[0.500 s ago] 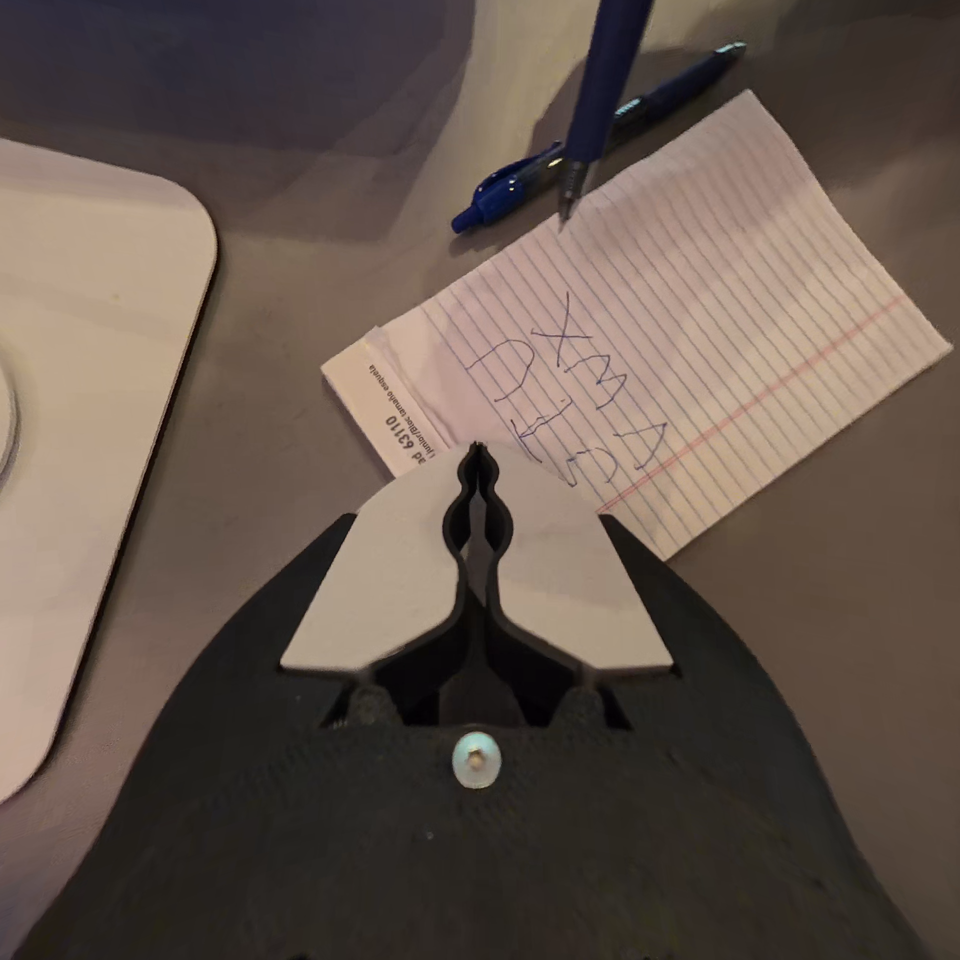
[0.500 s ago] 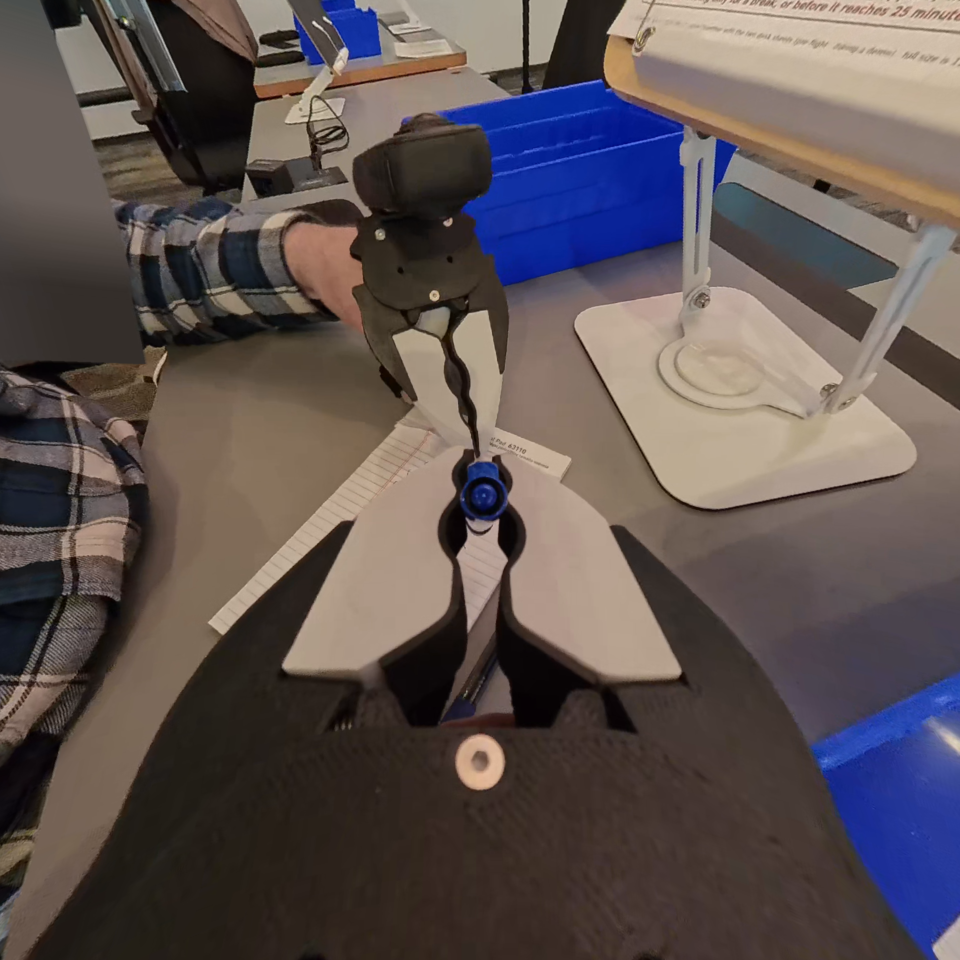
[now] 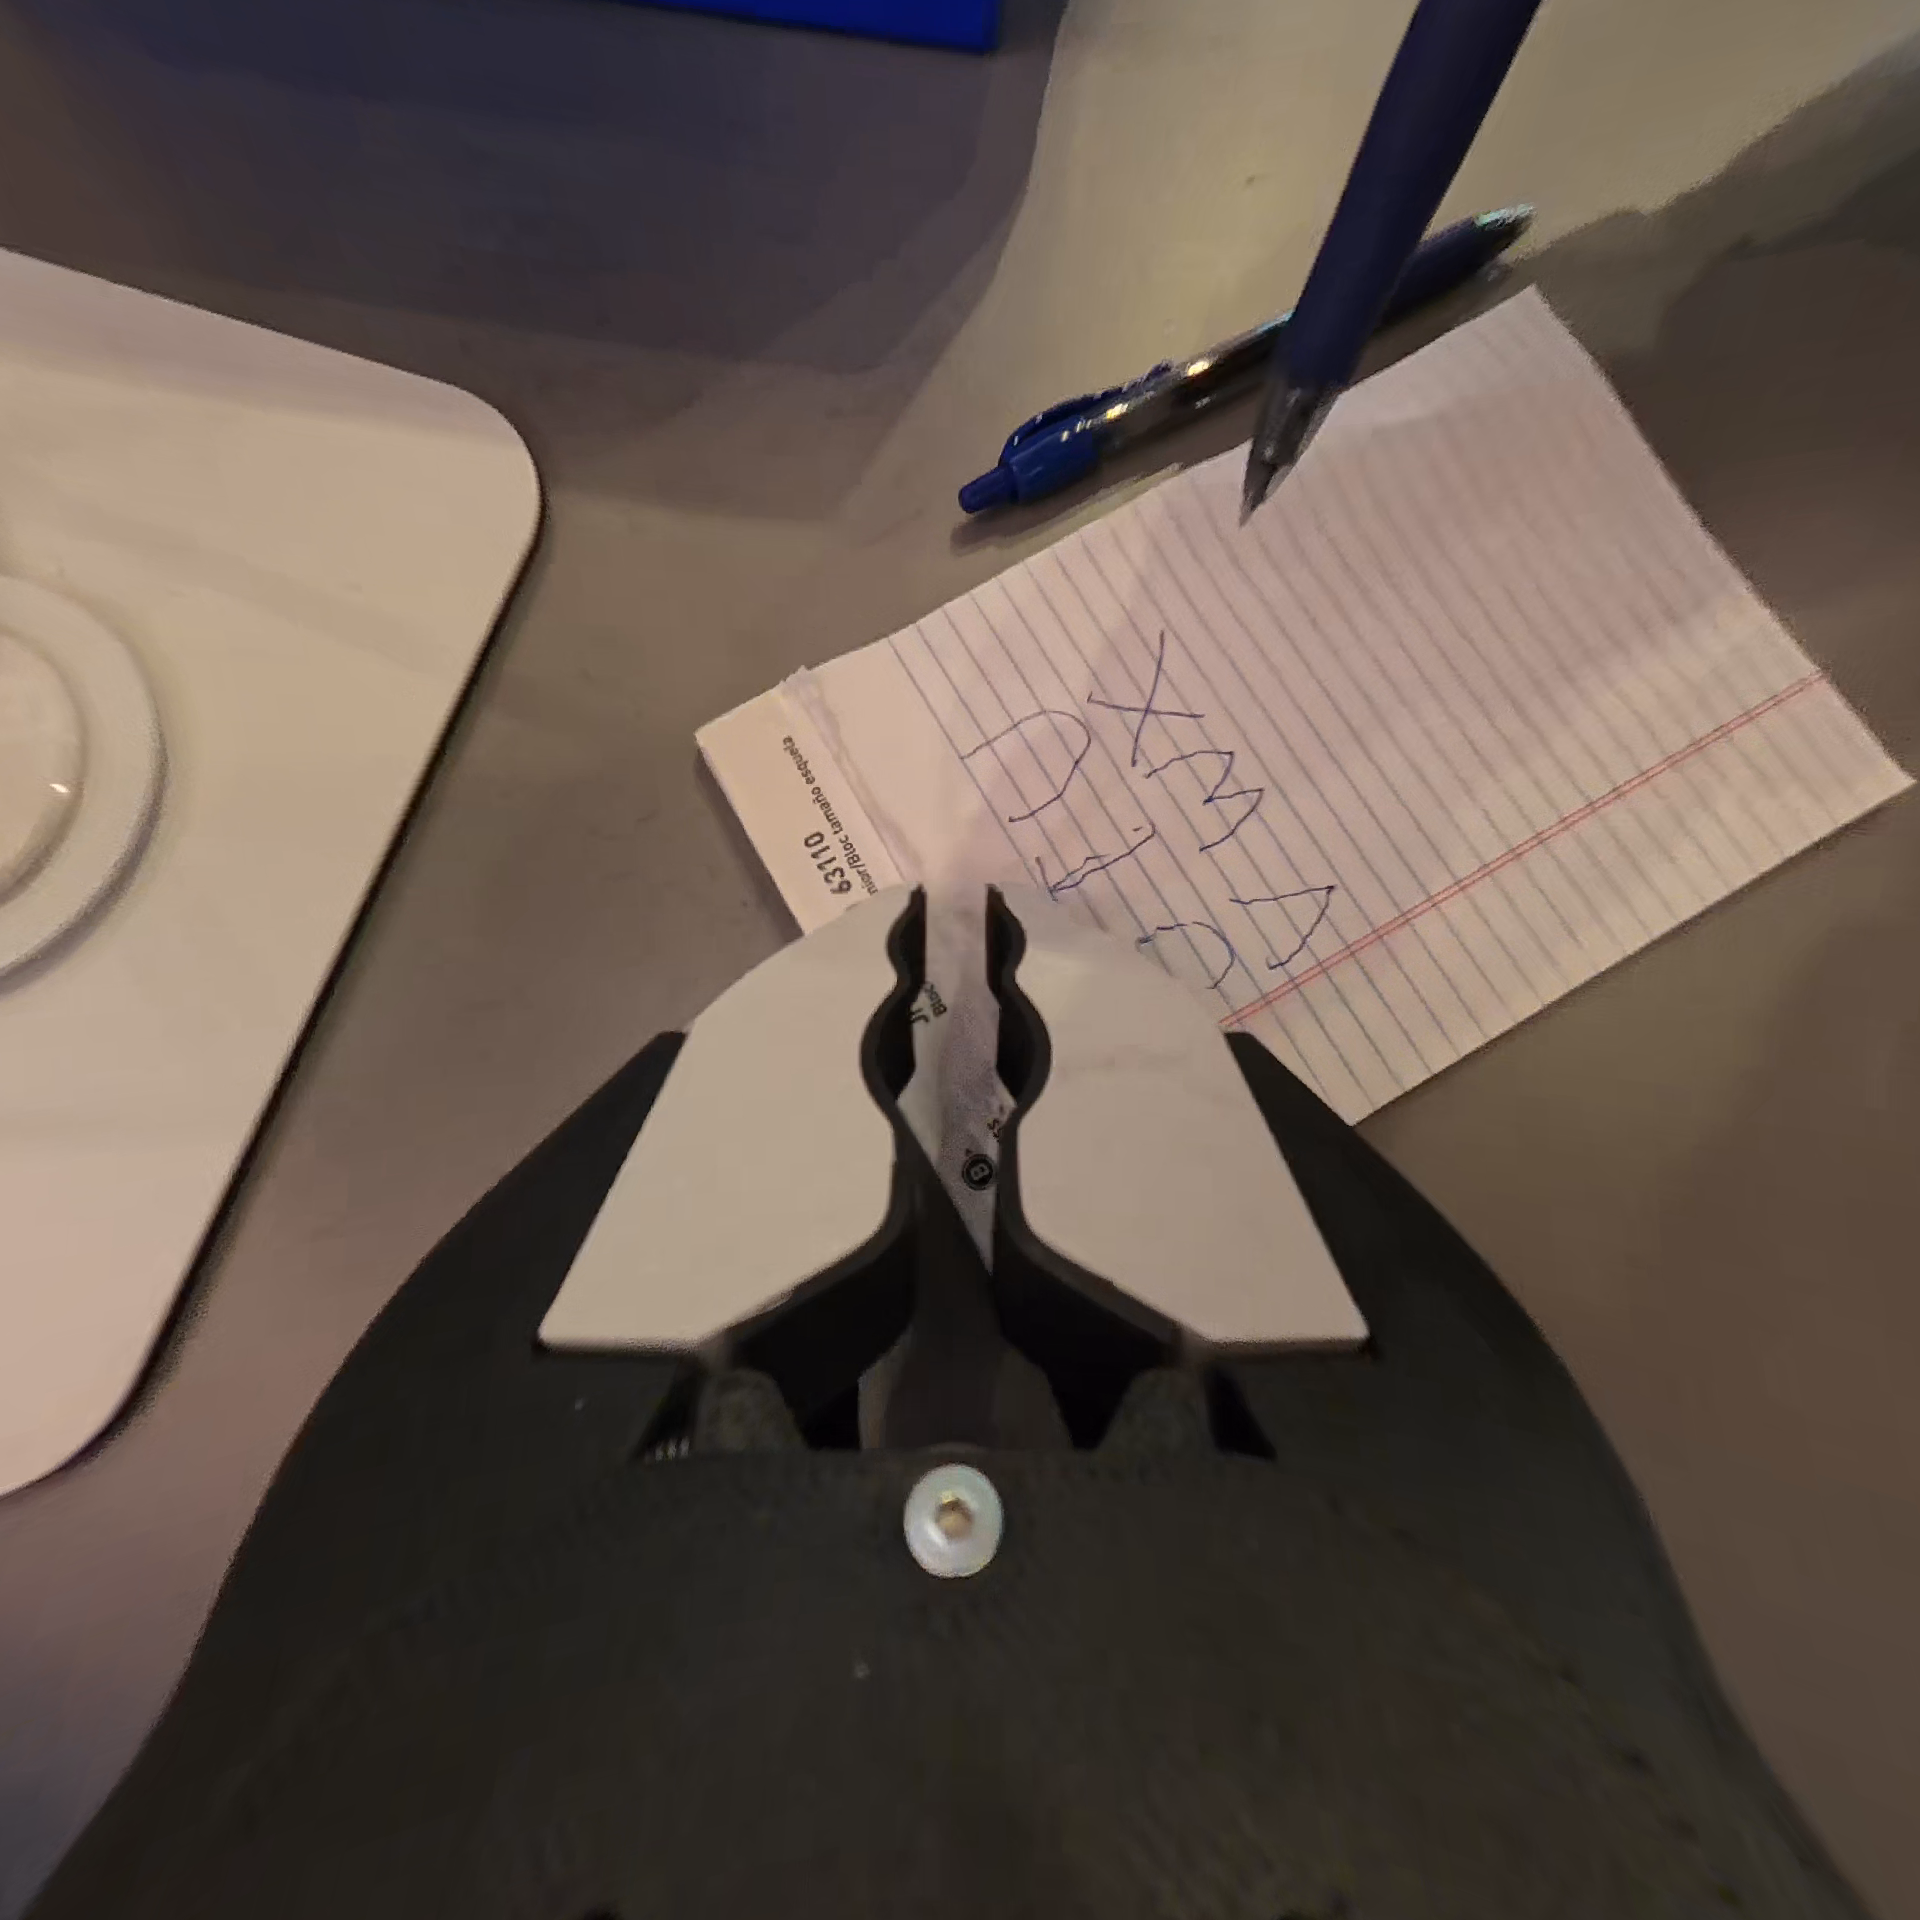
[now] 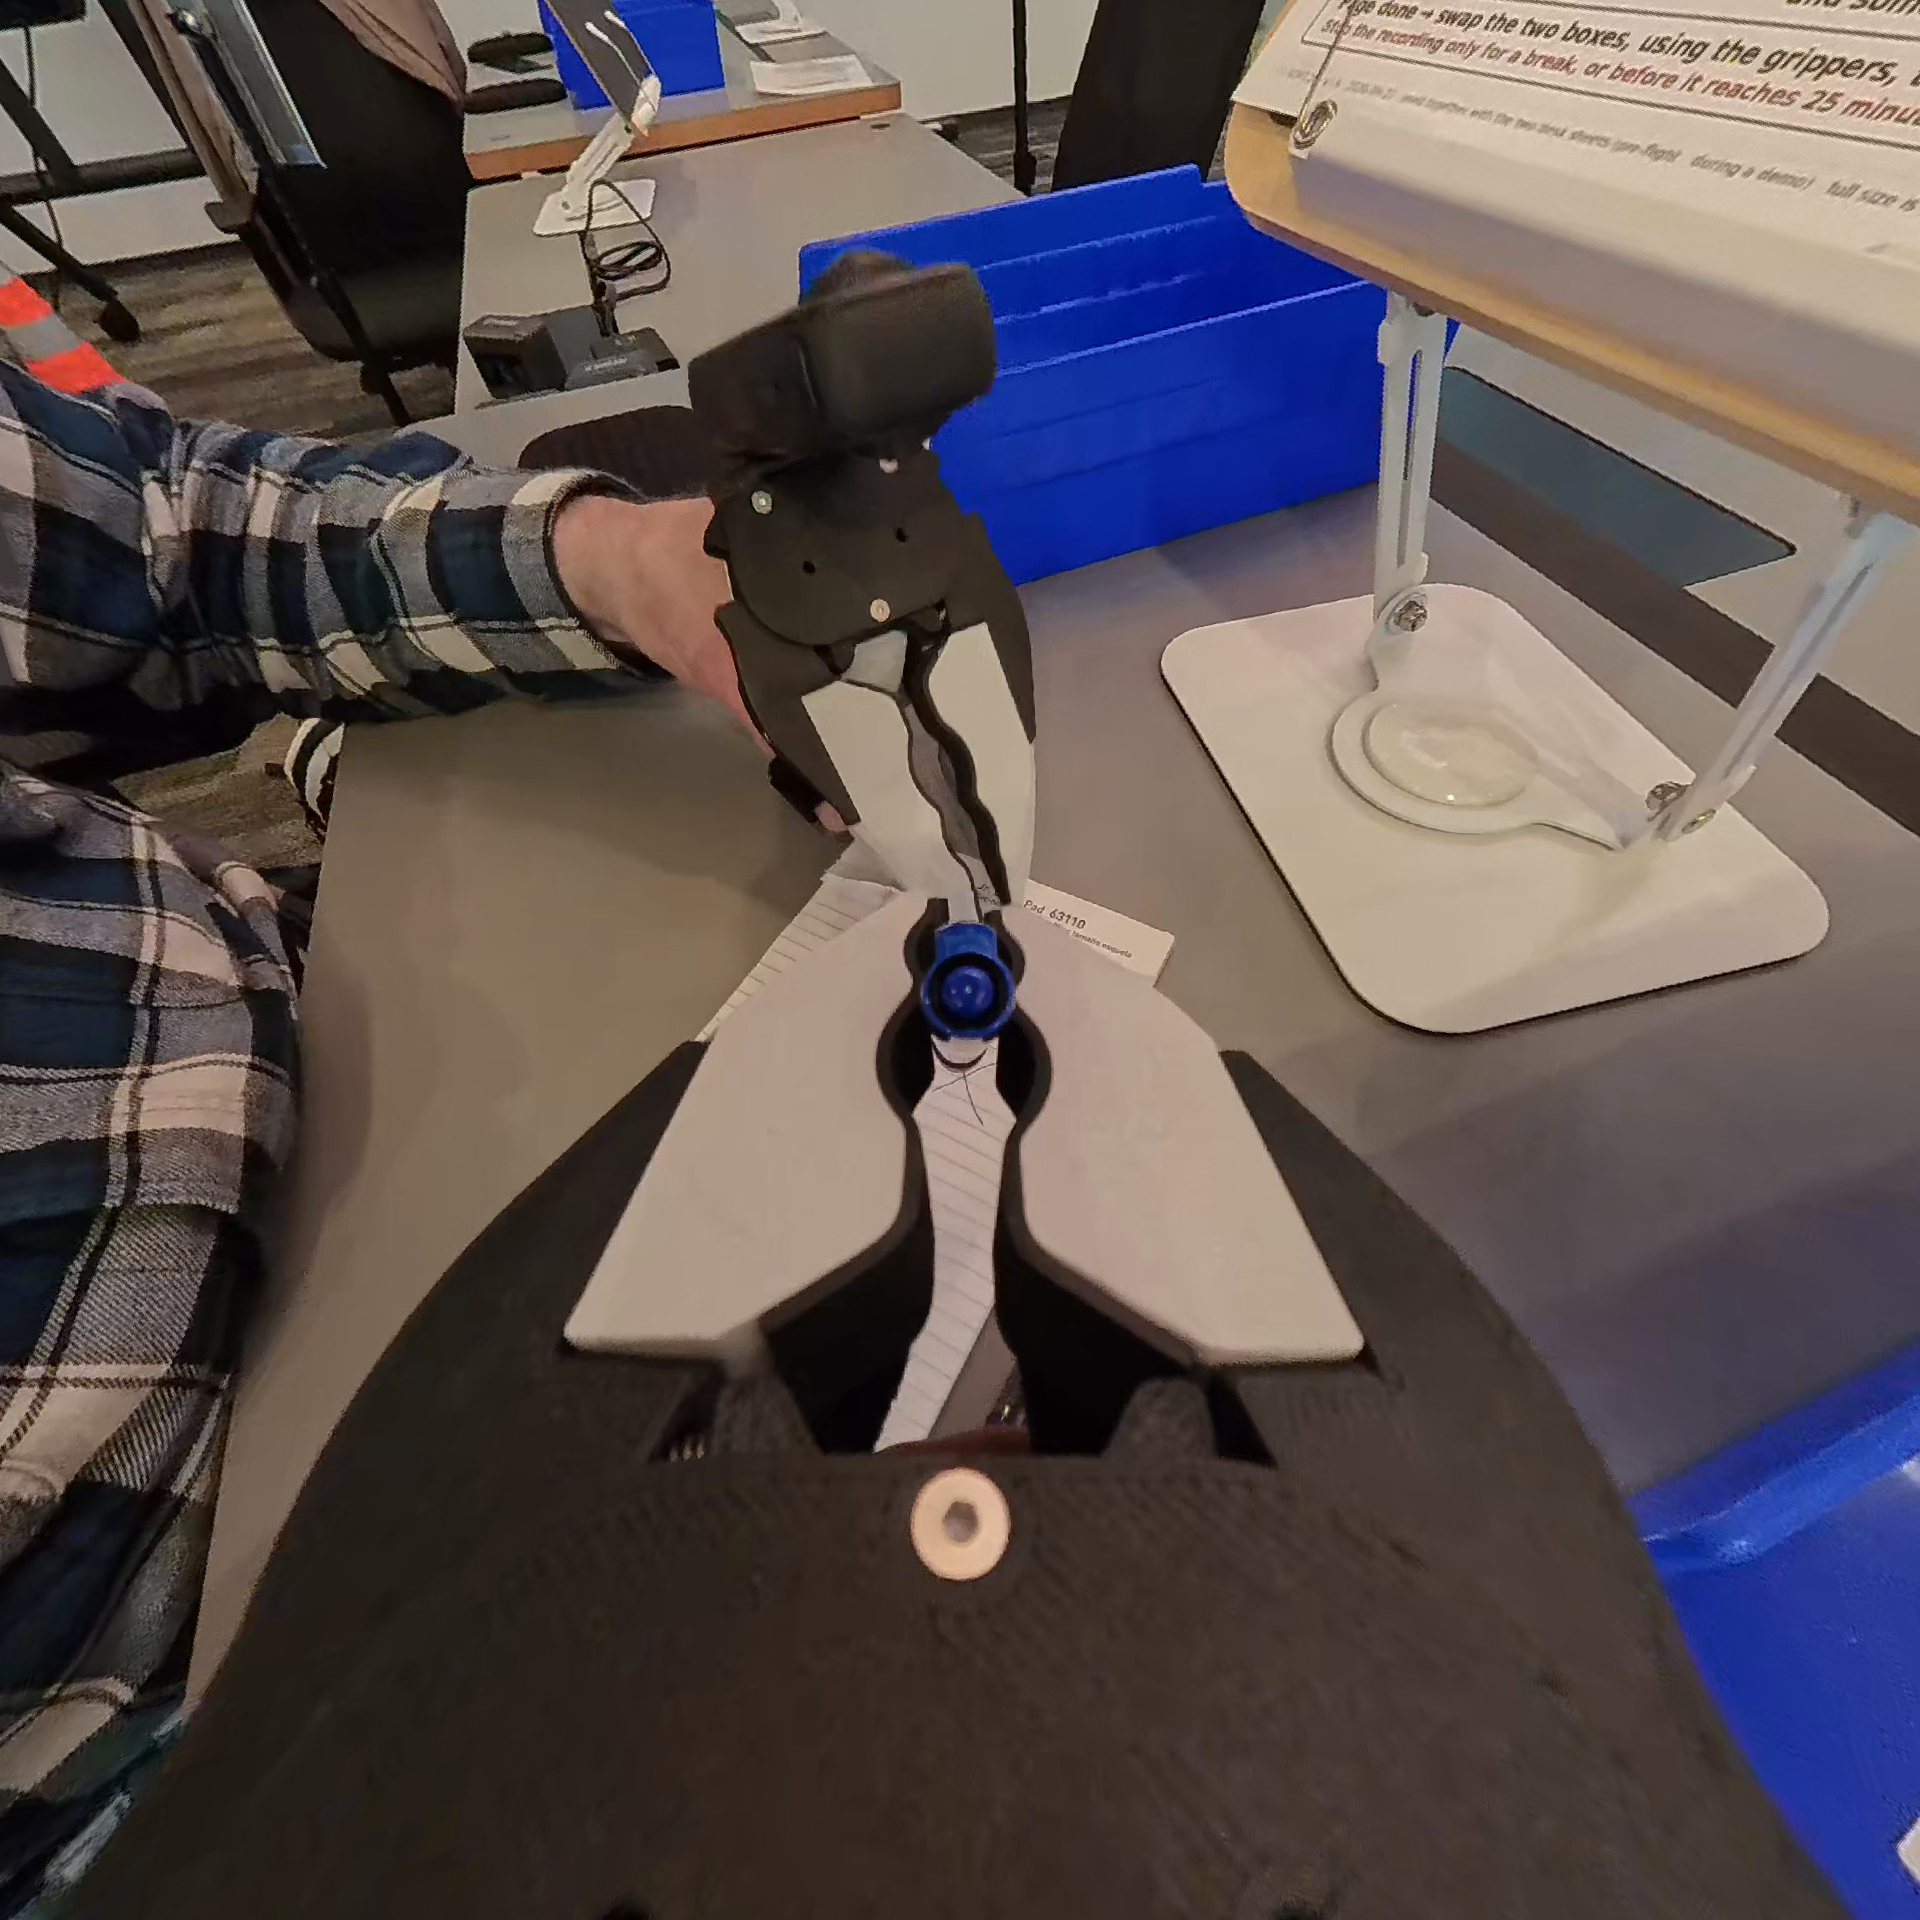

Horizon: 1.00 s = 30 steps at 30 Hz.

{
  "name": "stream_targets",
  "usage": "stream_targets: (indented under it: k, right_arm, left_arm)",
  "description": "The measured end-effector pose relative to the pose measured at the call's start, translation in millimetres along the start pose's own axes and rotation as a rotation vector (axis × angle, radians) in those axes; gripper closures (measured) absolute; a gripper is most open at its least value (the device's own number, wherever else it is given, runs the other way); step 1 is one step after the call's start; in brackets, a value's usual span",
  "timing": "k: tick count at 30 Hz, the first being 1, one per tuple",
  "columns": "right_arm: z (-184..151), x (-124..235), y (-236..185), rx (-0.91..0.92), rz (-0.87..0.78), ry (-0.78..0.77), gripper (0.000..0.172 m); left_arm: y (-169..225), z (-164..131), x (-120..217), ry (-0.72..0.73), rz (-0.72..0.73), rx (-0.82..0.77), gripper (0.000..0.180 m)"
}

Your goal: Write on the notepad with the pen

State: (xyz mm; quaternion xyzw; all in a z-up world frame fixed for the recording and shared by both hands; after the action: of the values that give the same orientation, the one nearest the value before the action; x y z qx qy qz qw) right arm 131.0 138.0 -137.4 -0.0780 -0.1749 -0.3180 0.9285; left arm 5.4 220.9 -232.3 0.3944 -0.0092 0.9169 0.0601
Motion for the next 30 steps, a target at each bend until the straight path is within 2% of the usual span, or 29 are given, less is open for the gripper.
stream_targets:
  k: [5, 10, 13, 16, 20, 21, 22, 23, 24, 26, 28, 30]
  right_arm:
    - [4, -4, -3, -0.019, -0.012, -0.008, 0.164]
    - [14, -14, -8, -0.037, -0.015, -0.002, 0.165]
    - [17, -21, -10, -0.053, -0.014, -0.011, 0.165]
    - [19, -25, -11, -0.066, -0.005, -0.009, 0.165]
    - [23, -25, -6, -0.050, -0.050, 0.013, 0.165]
    - [25, -25, -4, -0.046, -0.067, 0.023, 0.155]
    - [28, -23, -2, -0.035, -0.083, 0.040, 0.133]
    - [31, -20, -1, -0.012, -0.097, 0.062, 0.120]
    - [35, -16, 1, 0.028, -0.124, 0.078, 0.111]
    - [43, -9, 1, 0.161, -0.184, 0.067, 0.080]
    - [48, -7, -7, 0.342, -0.224, 0.003, 0.072]
    - [45, -11, -13, 0.487, -0.245, -0.124, 0.068]
  left_arm:
    - [18, 29, 18, 0.140, -0.051, -0.116, 0.154]
    - [49, 51, 5, 0.178, -0.089, -0.235, 0.140]
    - [53, 60, -6, 0.203, -0.061, -0.249, 0.143]
    - [52, 68, -10, 0.246, -0.066, -0.228, 0.170]
    - [46, 72, -12, 0.286, -0.117, -0.146, 0.171]
    - [45, 72, -11, 0.299, -0.137, -0.118, 0.171]
    - [44, 73, -11, 0.303, -0.180, -0.082, 0.171]
    - [45, 73, -11, 0.312, -0.240, -0.040, 0.171]
    - [43, 73, -10, 0.338, -0.283, 0.006, 0.171]
    - [41, 73, -7, 0.362, -0.391, 0.088, 0.172]
    - [38, 73, -5, 0.375, -0.448, 0.132, 0.171]
    - [40, 72, -4, 0.372, -0.497, 0.144, 0.171]
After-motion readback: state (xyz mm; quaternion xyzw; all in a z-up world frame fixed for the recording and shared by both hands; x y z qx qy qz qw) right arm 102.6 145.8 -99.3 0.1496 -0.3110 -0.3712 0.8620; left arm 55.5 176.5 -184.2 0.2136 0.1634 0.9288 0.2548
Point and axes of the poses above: each gripper's, where its closed fingertips meet, x back along the fingers, z out of its top, y = z × x across the jaws, the point moved 5 cm from there along x, back along the fingers, and after that the axes turned 2 degrees about x, right-handed, at the moved point
